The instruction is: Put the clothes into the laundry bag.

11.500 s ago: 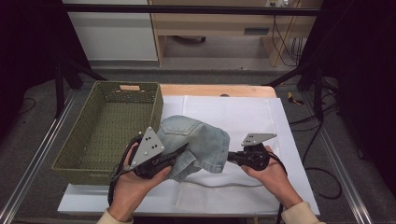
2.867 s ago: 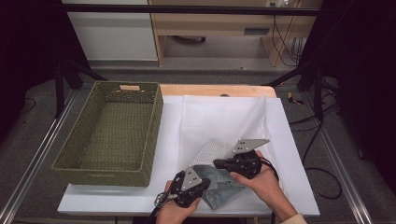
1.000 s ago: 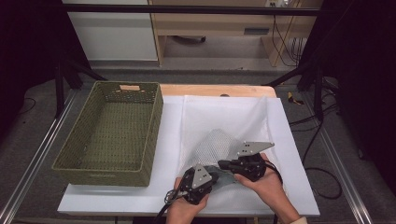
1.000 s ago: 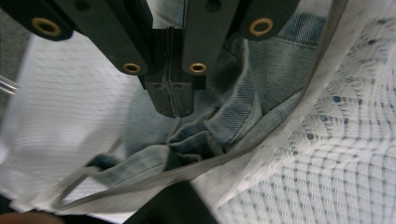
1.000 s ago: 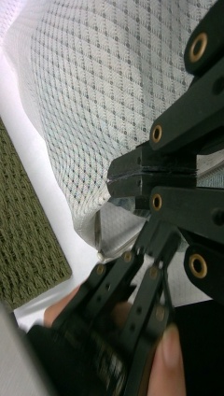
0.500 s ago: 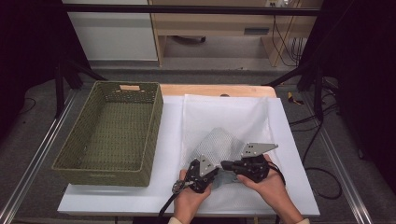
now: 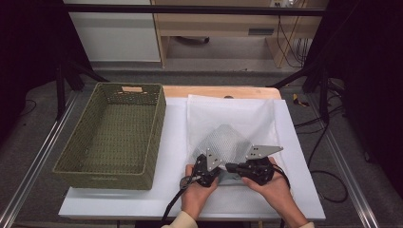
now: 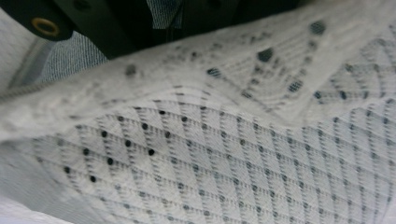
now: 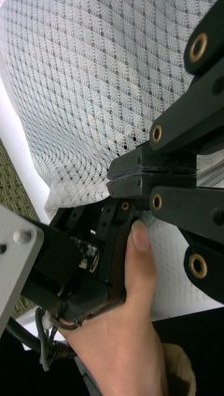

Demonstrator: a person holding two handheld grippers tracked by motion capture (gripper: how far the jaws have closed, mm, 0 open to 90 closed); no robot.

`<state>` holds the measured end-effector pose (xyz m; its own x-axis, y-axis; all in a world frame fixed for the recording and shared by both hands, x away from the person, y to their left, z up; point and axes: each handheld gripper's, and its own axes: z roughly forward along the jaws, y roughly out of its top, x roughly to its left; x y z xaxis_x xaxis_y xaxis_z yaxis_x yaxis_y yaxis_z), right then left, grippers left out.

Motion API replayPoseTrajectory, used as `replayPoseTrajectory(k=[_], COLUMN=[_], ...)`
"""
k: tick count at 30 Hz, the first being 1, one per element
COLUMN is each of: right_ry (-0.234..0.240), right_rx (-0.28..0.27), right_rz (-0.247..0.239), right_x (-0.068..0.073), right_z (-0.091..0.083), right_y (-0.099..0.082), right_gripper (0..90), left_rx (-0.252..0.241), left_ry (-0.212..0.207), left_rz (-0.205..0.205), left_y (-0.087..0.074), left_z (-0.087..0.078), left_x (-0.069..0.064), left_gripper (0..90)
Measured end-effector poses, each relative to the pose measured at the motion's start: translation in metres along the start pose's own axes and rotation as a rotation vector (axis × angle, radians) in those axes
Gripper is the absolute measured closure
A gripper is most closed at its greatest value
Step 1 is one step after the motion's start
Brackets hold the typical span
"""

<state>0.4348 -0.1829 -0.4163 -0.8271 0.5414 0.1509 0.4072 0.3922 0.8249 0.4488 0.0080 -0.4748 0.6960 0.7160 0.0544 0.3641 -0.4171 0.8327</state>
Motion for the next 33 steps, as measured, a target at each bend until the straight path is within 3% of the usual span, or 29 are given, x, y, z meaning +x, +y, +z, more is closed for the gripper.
replayPoseTrajectory(k=[3, 8, 14, 18, 23, 30, 33], right_ry=[-0.009, -0.013, -0.018, -0.018, -0.019, -0.019, -0.019], right_rx=[0.003, 0.004, 0.001, 0.001, 0.000, -0.002, -0.001], right_rz=[0.004, 0.015, 0.023, 0.021, 0.019, 0.021, 0.022], right_x=[-0.003, -0.006, -0.008, -0.007, -0.007, -0.006, -0.006], right_z=[0.001, 0.000, -0.002, -0.002, -0.002, -0.003, -0.004], right_y=[0.000, -0.001, -0.005, -0.005, -0.005, -0.005, -0.006], right_gripper=[90.0, 90.0, 90.0, 90.0, 90.0, 90.0, 90.0], left_rx=[0.002, -0.007, -0.002, 0.018, 0.038, 0.055, 0.055], left_ry=[-0.011, -0.062, -0.136, -0.169, -0.173, -0.121, -0.113], left_rz=[-0.022, -0.037, -0.016, 0.000, 0.007, 0.034, 0.028], left_y=[0.001, -0.004, -0.014, -0.016, -0.018, -0.013, -0.011], left_z=[0.000, -0.017, -0.035, -0.032, -0.022, -0.007, -0.003], left_x=[0.001, -0.005, -0.024, -0.034, -0.039, -0.036, -0.035], left_gripper=[90.0, 90.0, 90.0, 90.0, 90.0, 90.0, 90.0])
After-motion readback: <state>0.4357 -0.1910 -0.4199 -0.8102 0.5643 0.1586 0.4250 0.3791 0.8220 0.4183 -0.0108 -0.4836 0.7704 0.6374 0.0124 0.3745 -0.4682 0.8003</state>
